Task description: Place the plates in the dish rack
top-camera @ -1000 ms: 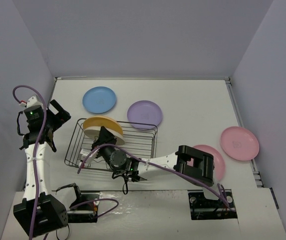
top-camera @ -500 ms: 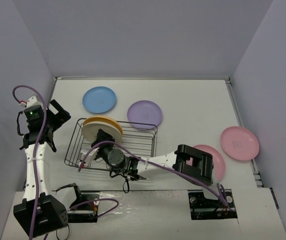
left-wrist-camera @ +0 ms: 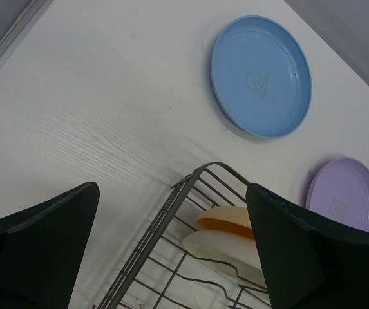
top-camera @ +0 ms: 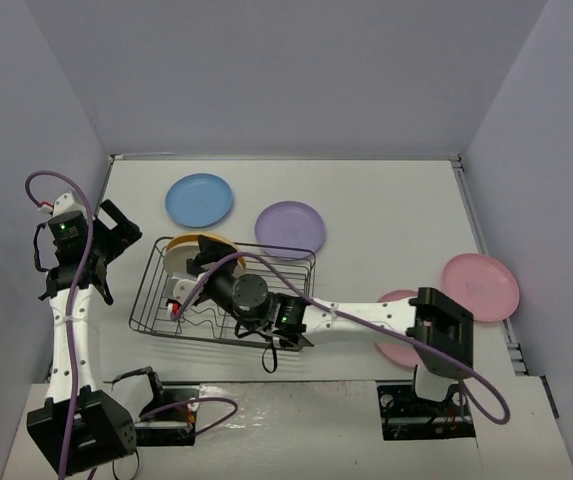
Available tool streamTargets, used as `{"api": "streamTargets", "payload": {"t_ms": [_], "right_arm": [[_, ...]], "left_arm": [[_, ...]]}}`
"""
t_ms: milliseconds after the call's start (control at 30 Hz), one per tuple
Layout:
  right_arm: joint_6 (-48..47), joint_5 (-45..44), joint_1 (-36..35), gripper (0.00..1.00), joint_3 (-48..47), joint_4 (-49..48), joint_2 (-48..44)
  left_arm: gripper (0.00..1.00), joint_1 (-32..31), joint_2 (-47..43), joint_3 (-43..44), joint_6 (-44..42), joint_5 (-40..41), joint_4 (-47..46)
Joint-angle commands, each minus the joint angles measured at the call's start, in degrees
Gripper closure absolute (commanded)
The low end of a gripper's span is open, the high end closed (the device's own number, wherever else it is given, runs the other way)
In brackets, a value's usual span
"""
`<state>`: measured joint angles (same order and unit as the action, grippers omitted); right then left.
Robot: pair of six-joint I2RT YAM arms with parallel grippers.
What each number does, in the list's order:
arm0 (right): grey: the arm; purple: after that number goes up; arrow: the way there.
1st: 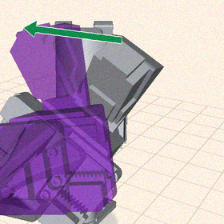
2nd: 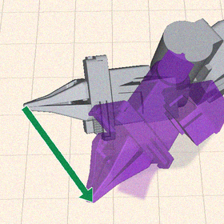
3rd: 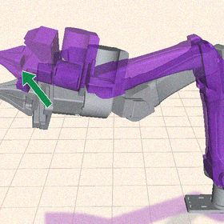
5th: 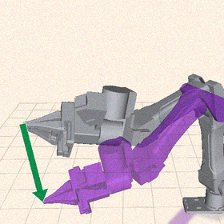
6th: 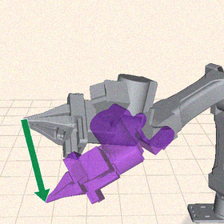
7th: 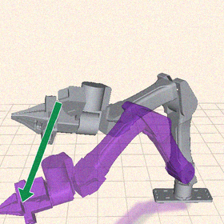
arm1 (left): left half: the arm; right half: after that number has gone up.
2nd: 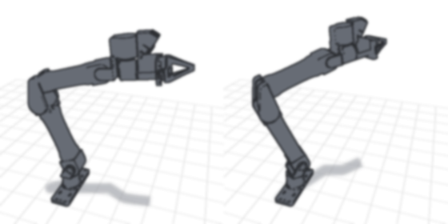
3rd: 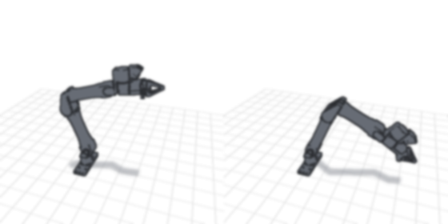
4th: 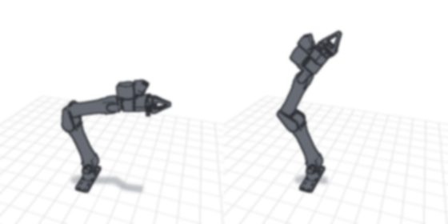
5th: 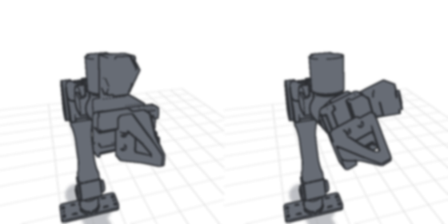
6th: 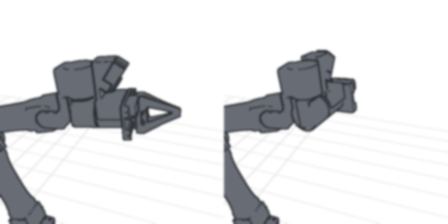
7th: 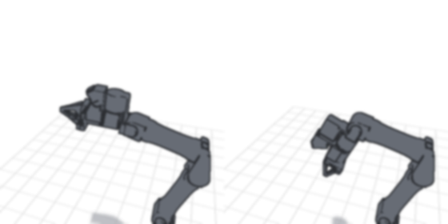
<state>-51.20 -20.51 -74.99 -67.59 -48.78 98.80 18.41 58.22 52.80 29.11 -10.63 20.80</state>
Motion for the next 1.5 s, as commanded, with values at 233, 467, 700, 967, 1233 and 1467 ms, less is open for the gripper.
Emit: {"api": "streamTargets", "payload": {"t_ms": [233, 467, 700, 967, 1233, 1467], "right_arm": [[47.15, 13.08, 31.40, 0.00, -15.45, 29.24, -14.91], [67.27, 27.84, 56.39, 0.00, -20.06, 45.82, -6.51], [74.95, 42.95, 64.45, 0.00, -19.12, 42.84, 5.45], [76.31, 46.34, 64.04, 0.00, -18.87, 41.94, 15.84], [76.05, 42.58, 62.01, 0.00, -18.53, 42.95, 20.74], [74.21, 42.11, 58.29, 0.08, -15.71, 42.70, 22.08]], "left_arm": [[0.03, 0.39, -0.89, 2.40, -0.41, 0.05, -1.86], [0.03, 0.39, 0.10, 2.18, -0.19, 0.04, -2.30], [0.03, 0.44, 0.06, 1.89, -0.24, 0.89, -2.24], [0.03, 0.39, 0.46, 1.14, 0.27, 0.33, -3.33], [0.03, 0.39, 1.40, 0.88, 0.82, 0.50, -3.97], [0.03, 0.39, 1.62, 0.55, 1.29, 0.27, -4.64]]}}
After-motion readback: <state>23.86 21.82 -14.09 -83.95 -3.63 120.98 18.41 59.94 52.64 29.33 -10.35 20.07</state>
